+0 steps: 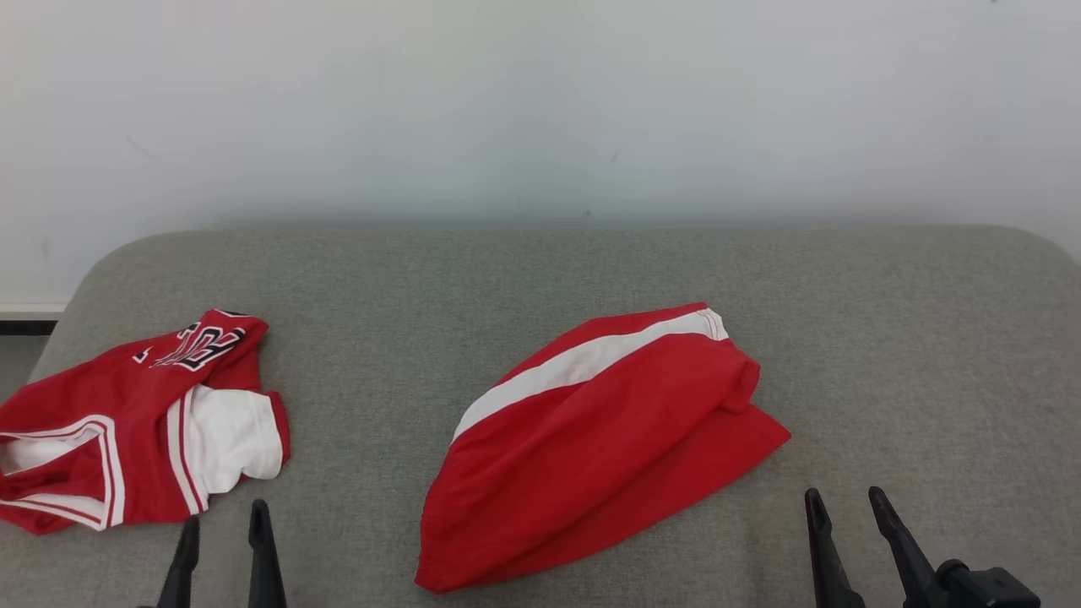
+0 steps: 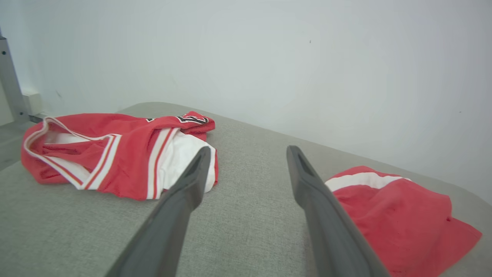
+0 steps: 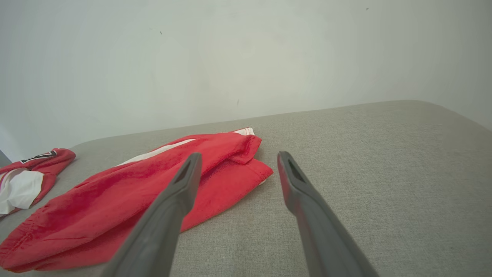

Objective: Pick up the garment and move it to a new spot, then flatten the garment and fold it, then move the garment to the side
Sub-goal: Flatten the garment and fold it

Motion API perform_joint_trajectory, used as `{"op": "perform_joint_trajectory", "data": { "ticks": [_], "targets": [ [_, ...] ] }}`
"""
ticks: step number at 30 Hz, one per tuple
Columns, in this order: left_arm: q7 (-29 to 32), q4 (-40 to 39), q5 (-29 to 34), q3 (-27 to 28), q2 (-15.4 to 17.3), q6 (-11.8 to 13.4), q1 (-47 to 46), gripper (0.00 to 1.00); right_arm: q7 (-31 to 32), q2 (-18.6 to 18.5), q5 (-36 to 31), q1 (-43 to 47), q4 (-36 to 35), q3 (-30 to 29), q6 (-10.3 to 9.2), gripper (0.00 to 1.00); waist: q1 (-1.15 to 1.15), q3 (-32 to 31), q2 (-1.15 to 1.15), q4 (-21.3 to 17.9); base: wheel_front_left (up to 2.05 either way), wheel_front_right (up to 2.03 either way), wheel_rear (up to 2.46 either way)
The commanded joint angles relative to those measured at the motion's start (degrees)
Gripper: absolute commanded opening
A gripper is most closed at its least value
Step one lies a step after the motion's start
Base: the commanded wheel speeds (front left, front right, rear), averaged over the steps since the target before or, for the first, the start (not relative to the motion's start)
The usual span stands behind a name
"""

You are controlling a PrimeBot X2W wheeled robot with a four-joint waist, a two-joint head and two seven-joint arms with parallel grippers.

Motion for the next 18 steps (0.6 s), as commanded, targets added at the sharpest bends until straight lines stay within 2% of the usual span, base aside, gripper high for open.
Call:
{"op": "perform_joint_trajectory", "data": {
  "ticks": [1,6,12,18],
  "targets": [
    [-0.2,-1.5,2.9,1.7,-1.1,-0.6,0.9,1.00,0.2,0.0,0.3,0.6,0.0,-0.4,-0.13,1.00,0.00,-0.9,0.00,1.8,0.00,0.00,0.00],
    [-0.2,-4.3,10.6,7.0,-4.2,-2.6,4.0,1.00,1.4,0.0,0.8,0.6,0.7,-0.6,-0.13,1.00,0.00,-1.6,0.00,3.6,0.00,0.00,0.00],
    [-0.2,-3.2,17.0,9.8,-5.7,-4.7,7.2,1.00,3.1,0.0,2.3,0.8,2.6,-0.5,-0.13,1.00,0.00,-2.1,0.00,4.2,0.00,0.00,0.00],
    [-0.2,-1.8,19.0,10.9,-6.2,-6.3,8.2,1.00,3.3,0.0,2.5,1.3,4.3,-0.8,-0.13,1.00,0.00,-2.2,0.00,4.4,0.00,0.00,0.00]
  ]
}}
